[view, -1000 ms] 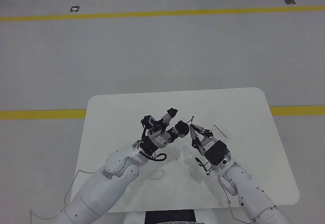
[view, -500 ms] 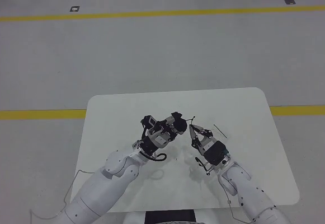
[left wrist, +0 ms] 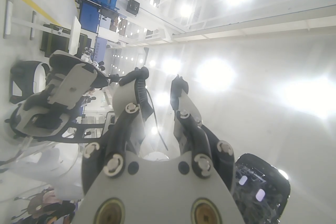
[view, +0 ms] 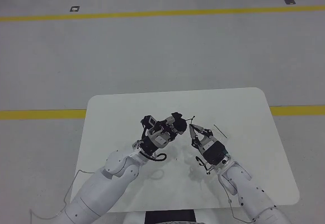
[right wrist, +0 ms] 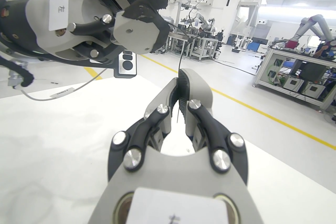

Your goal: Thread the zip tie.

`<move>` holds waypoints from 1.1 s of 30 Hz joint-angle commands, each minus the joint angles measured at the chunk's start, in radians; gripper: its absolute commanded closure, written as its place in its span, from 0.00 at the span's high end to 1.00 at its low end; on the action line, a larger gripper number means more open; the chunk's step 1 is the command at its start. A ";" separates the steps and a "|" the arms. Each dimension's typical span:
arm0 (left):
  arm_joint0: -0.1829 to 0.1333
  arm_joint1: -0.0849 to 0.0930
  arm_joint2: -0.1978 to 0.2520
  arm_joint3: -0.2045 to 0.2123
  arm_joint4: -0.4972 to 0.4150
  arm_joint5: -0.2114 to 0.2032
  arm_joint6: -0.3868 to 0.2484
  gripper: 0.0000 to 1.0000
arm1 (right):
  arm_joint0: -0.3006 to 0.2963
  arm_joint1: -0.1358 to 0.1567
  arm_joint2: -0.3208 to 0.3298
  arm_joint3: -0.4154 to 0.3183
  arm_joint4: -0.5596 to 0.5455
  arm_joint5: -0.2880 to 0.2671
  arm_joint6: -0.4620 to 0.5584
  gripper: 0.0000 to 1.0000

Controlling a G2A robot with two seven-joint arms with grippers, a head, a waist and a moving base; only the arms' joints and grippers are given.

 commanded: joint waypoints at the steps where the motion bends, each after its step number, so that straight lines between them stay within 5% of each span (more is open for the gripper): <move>1: 0.000 0.000 0.000 0.000 0.000 0.000 0.000 0.20 | 0.000 -0.001 0.002 -0.001 0.007 0.005 -0.001 0.00; 23: 0.004 -0.003 -0.003 -0.007 0.046 0.029 0.031 0.07 | 0.001 -0.007 0.007 0.001 0.015 0.006 -0.004 0.00; 27: 0.005 -0.004 -0.006 -0.006 0.070 0.038 0.042 0.11 | 0.001 -0.006 0.008 0.002 0.000 0.009 -0.006 0.00; 31: 0.007 -0.005 -0.009 -0.008 0.090 0.042 0.051 0.29 | 0.001 -0.005 0.009 0.004 -0.006 0.011 -0.004 0.00; 33: 0.008 -0.005 -0.011 -0.009 0.101 0.044 0.055 0.30 | 0.002 -0.002 0.006 0.005 -0.006 0.014 -0.004 0.00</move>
